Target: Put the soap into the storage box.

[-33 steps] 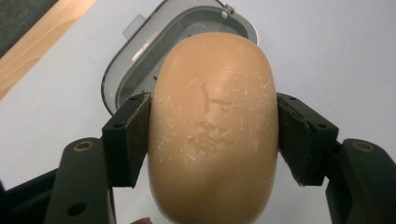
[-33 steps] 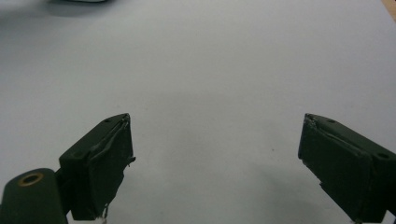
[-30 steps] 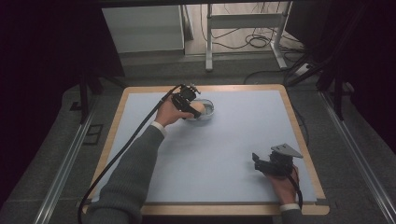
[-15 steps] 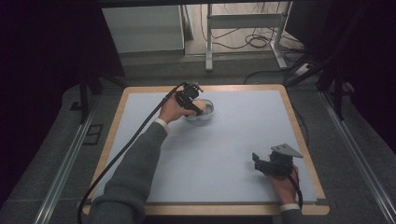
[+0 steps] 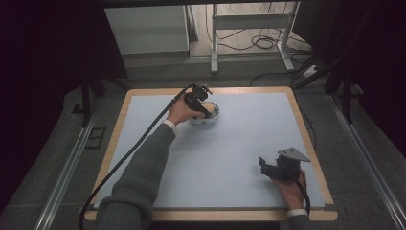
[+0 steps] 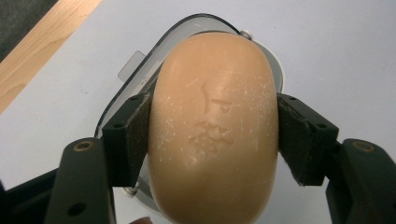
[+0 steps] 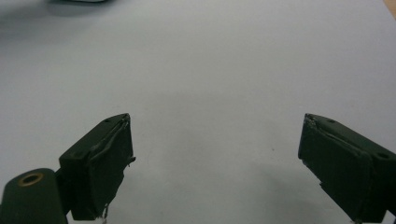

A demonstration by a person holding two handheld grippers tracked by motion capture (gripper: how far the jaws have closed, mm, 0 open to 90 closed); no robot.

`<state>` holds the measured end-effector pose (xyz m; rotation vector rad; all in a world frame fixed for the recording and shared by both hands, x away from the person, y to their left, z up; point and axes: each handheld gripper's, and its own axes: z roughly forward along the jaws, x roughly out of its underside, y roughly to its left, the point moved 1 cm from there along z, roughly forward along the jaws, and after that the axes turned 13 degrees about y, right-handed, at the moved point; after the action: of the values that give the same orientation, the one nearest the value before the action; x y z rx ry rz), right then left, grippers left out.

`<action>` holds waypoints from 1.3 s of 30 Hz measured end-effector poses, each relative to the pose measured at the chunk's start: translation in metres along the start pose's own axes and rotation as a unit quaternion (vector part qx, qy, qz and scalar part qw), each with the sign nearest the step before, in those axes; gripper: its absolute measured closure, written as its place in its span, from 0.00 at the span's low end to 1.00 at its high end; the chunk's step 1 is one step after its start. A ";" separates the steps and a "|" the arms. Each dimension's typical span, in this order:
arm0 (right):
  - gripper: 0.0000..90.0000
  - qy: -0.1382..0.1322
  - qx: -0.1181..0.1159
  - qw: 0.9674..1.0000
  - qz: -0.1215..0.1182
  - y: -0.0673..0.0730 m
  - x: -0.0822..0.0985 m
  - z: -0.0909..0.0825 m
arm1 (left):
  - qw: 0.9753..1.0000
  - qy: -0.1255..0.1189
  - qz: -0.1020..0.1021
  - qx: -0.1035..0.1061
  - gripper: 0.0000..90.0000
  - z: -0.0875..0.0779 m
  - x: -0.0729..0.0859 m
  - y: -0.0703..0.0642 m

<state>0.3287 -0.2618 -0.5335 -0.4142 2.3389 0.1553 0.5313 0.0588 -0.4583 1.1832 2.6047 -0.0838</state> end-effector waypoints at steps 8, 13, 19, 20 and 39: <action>0.11 -0.001 0.000 1.000 0.000 0.000 0.000 0.000 | 1.000 0.005 -0.007 0.004 0.36 0.011 0.000 0.005; 0.11 0.001 -0.001 1.000 0.001 0.000 0.000 0.000 | 1.000 0.005 -0.008 0.007 0.36 0.014 -0.001 0.005; 0.11 0.000 0.000 1.000 0.000 0.000 0.000 0.000 | 1.000 -0.021 -0.015 0.018 0.32 0.006 0.001 0.004; 0.11 0.000 0.000 1.000 0.000 0.000 0.000 0.000 | 1.000 -0.023 -0.014 0.016 0.31 0.004 0.001 0.003; 0.11 0.001 0.002 1.000 -0.002 0.001 0.000 0.000 | 0.997 -0.071 -0.017 0.013 0.25 -0.032 0.060 -0.019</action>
<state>0.3285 -0.2610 -0.5335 -0.4180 2.3400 0.1468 0.4721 0.0954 -0.4457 1.0991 2.5059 -0.2022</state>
